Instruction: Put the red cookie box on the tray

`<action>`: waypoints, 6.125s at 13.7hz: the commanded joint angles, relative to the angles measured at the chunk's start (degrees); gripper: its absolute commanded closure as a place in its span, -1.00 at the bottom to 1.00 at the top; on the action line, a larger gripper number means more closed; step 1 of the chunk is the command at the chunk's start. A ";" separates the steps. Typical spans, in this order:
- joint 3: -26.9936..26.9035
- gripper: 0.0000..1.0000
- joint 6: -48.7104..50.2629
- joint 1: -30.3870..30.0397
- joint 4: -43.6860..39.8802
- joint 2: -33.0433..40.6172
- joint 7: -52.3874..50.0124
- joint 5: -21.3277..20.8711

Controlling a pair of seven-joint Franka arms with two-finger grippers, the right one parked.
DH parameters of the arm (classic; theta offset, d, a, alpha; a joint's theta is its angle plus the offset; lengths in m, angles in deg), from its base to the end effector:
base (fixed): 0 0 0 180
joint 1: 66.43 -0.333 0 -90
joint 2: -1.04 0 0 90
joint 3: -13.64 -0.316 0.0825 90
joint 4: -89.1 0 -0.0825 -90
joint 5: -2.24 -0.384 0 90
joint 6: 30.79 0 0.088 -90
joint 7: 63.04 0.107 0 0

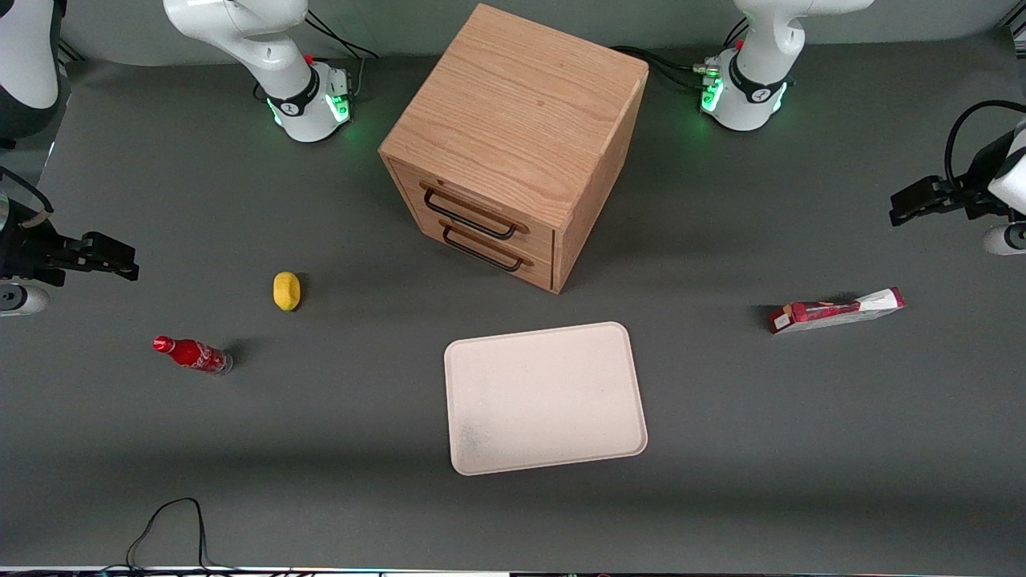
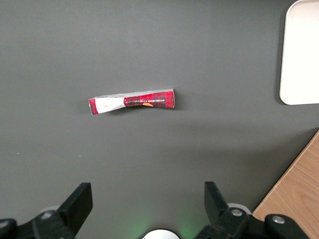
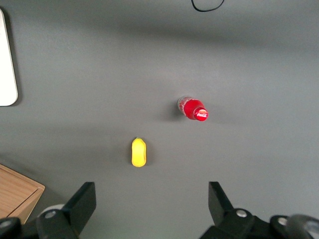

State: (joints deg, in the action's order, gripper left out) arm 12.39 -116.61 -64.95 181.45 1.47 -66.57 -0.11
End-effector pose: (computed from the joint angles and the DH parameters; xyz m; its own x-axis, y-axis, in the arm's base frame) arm 0.5428 0.0025 0.6035 0.9928 0.0605 -0.1035 0.0558 -0.9973 -0.0473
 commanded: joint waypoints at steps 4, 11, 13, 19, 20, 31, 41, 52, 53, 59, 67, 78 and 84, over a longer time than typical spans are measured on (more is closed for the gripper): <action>-0.07 -1.00 2.76 0.63 -1.73 -0.95 -0.07 -0.73; -0.07 -1.00 3.82 0.54 -2.09 -1.04 -0.34 -0.73; -0.07 -1.00 3.56 0.54 -2.26 -0.96 -0.25 -0.73; 0.80 -1.00 3.73 0.89 -2.17 -0.87 -1.04 -0.81; 0.81 -1.00 3.39 0.98 -2.26 -0.87 -1.04 -1.08; 2.12 -1.00 6.10 1.33 -2.08 -0.87 9.10 -4.48; 1.69 -1.00 3.74 -3.31 -1.91 -0.43 51.56 -8.64; 1.69 -1.00 -14.34 -11.85 12.13 -1.48 77.18 -2.57; 1.69 -1.00 -17.68 -12.03 14.68 -2.00 77.53 -1.53; 1.69 -0.96 -34.32 -12.64 24.55 -7.62 90.18 -0.64; 1.77 -0.95 -48.19 -12.03 30.78 -13.78 96.69 -0.73; 1.95 -0.93 -58.41 -12.03 33.60 -19.76 96.69 -0.64; 2.04 1.00 -58.14 -11.94 33.60 -19.41 97.93 -0.55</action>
State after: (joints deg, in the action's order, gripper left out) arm 14.48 -174.06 -77.10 213.99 -19.00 29.65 -1.50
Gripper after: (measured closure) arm 0.260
